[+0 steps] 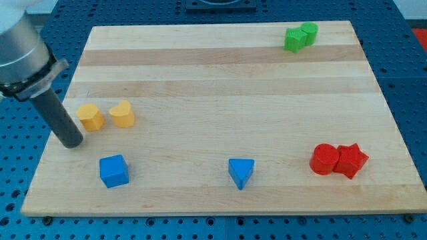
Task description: Place yellow blocks at the center of the board
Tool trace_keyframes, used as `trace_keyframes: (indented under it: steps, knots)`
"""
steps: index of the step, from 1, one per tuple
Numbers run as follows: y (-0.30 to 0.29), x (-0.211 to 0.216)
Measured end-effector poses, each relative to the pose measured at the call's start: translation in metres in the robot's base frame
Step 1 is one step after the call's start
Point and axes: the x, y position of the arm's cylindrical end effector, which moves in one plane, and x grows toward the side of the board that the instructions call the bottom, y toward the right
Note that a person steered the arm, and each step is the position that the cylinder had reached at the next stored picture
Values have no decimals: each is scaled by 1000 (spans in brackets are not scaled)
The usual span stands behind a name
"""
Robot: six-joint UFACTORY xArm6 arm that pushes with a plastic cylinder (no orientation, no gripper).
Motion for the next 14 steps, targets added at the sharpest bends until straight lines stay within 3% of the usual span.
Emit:
trace_keyframes:
  steps: [3,4,5,7,9,10,11,12,13,14]
  knots:
    - [-46,-22]
    - [-20,-42]
    - [65,-41]
    - [114,-27]
    - [206,-35]
    - [233,-43]
    - [206,-16]
    - [256,6]
    - [321,-7]
    - [291,-41]
